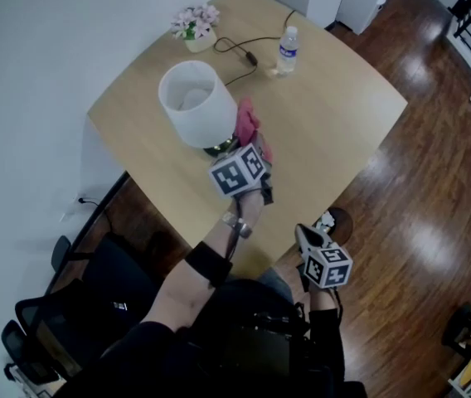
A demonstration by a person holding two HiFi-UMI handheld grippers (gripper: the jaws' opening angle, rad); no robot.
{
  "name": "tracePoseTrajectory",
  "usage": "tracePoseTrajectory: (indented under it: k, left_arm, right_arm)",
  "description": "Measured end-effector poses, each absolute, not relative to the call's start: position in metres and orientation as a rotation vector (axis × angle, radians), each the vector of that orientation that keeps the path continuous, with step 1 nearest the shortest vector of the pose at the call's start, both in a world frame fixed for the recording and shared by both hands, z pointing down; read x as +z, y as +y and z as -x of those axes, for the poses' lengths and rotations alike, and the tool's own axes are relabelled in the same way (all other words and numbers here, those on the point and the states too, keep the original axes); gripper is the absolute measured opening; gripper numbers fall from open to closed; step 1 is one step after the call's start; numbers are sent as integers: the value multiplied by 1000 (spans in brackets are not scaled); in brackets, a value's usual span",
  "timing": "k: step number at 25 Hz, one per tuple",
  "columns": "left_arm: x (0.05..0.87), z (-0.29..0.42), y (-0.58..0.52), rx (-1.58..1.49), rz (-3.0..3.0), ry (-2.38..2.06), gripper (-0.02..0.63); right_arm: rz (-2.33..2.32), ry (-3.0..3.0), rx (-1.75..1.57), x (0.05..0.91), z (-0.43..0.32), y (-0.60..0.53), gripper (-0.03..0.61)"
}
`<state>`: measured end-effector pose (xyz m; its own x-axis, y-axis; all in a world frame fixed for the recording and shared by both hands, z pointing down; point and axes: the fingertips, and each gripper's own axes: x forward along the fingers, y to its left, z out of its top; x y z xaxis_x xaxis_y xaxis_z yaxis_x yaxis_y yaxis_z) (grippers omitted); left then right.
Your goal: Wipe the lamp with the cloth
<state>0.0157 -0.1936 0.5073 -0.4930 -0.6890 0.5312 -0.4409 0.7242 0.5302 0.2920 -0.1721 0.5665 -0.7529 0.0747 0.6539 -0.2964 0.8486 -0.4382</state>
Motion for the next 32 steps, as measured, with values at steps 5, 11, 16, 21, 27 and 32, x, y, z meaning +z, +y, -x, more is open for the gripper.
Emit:
tracePoseTrajectory:
  k: [5,11,16,21,27,32]
  left_arm:
    - [536,-20,-182,-350,-847,-2133,120]
    - [568,-62,-183,-72,-1113,-1975,118]
    - [618,-33,-135,289,-1121,-1974,118]
    - [658,8,-106,509,-1081,-1946,118]
    - [673,23,-81,527,-1034,-1922,118]
    - [683,54,-56,537,-1002,-1887,118]
  right_arm:
    - [-181,-2316,706,568,-296,-172,9]
    - [-179,-2311,699,564,-285,-161,9]
    - [-187,-2305,681,562,-273,-150,9]
    - [-197,-2275,696,573,-271,-137,9]
    - [-205,-2275,760,584,-270,-125,9]
    - [-180,-2301,792,584,-252,-109,9]
